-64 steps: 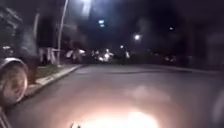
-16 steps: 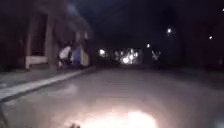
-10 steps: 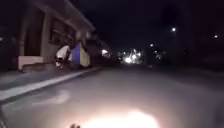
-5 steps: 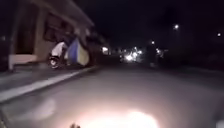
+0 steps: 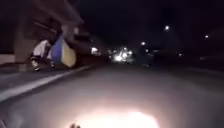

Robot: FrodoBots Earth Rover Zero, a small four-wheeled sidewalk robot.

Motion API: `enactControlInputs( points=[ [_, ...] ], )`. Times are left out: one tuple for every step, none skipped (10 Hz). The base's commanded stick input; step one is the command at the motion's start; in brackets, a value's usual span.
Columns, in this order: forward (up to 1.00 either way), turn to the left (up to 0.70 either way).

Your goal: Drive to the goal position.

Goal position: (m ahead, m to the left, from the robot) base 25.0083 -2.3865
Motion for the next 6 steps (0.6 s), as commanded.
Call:
enactControlInputs(
  points=[
    [1.0,0.0],
    [1.0,0.0],
    [1.0,0.0],
    [1.0,0.0],
    [1.0,0.0],
    [1.0,0.0]
  ],
)
